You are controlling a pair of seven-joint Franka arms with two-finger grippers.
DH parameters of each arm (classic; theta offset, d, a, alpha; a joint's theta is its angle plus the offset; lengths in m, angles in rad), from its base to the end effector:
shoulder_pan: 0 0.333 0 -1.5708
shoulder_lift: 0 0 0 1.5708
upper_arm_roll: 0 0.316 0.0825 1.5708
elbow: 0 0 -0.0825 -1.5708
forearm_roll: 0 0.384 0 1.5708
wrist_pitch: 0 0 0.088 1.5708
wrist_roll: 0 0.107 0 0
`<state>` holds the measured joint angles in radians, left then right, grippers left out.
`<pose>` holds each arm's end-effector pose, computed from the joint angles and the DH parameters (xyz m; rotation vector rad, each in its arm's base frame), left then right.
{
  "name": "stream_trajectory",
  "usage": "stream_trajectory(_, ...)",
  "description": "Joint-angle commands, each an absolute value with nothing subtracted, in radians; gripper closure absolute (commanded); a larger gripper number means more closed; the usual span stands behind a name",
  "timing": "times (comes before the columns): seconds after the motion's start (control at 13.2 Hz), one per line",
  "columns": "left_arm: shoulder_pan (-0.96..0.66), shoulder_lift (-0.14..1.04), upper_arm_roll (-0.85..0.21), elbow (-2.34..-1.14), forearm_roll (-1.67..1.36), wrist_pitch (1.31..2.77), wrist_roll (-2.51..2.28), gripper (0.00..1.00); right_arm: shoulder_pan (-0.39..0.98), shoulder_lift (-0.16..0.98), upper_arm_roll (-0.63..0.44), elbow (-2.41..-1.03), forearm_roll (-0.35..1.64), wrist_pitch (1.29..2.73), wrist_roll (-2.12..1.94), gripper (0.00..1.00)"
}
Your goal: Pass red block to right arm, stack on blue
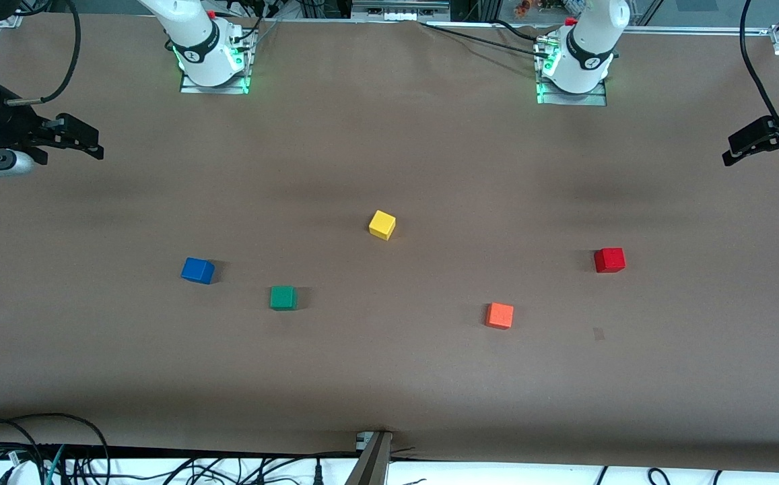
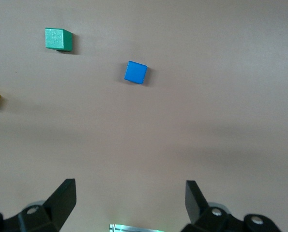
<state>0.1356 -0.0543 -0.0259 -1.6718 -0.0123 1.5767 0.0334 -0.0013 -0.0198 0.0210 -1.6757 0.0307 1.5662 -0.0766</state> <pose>0.5332 0.0570 0.6070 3.1249 0.1199 -0.0625 0.5437 0.0141 0.5857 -3.1022 -0.1475 0.1380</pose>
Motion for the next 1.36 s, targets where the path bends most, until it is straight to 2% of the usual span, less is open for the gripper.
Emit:
stream_trajectory(0.0, 0.149, -0.063, -0.034, -1.663, -0.021, 1.548, 0.057, 0.0, -0.005, -0.028, 0.023, -1.683, 0.026, 1.566, -0.072, 0.0)
stream_trajectory(0.99, 0.153, -0.061, -0.031, -1.674, -0.029, 1.546, 0.049, 0.0, -0.005, -0.026, 0.021, -1.683, 0.029, 1.56, -0.071, 0.0)
stream_trajectory(1.29, 0.153, -0.043, -0.031, -1.712, -0.018, 1.574, 0.041, 0.0, -0.003, -0.028, 0.023, -1.683, 0.029, 1.555, -0.071, 0.0)
